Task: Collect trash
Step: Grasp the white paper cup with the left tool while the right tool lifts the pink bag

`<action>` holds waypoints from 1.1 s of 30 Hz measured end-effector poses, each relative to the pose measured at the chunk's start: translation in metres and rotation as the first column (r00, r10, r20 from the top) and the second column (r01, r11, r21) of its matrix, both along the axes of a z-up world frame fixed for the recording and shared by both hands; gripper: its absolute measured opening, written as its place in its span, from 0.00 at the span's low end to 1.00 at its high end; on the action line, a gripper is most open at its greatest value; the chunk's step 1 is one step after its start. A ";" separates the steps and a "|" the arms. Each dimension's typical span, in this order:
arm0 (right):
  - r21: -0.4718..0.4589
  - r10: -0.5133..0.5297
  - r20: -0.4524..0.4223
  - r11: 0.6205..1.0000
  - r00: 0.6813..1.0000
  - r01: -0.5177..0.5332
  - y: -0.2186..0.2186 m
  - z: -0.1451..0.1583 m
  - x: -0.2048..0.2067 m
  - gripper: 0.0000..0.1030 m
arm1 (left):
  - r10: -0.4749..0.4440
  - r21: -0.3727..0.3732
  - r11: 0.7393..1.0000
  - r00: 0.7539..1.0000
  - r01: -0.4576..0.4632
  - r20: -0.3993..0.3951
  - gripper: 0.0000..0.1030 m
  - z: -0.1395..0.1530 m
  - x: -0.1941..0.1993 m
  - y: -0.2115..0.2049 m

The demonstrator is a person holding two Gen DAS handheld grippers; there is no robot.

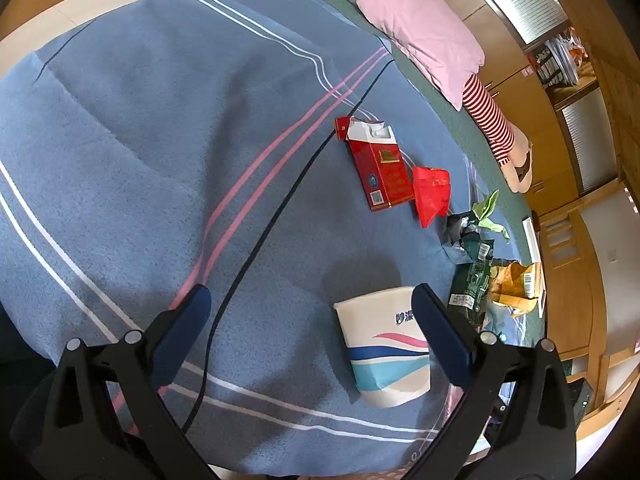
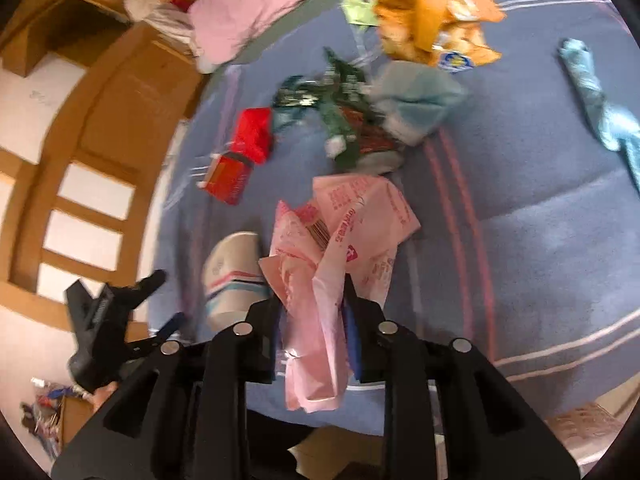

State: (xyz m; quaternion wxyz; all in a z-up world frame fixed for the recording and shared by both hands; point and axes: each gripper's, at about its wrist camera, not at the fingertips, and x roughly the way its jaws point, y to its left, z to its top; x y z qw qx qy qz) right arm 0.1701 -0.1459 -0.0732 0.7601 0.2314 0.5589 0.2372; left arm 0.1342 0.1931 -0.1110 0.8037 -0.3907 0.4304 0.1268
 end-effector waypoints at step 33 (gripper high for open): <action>-0.284 -0.055 0.239 0.951 0.969 0.124 -0.014 0.037 -0.026 0.35 | -0.083 0.048 0.995 0.996 0.084 -0.018 0.97 0.002 0.008 -0.016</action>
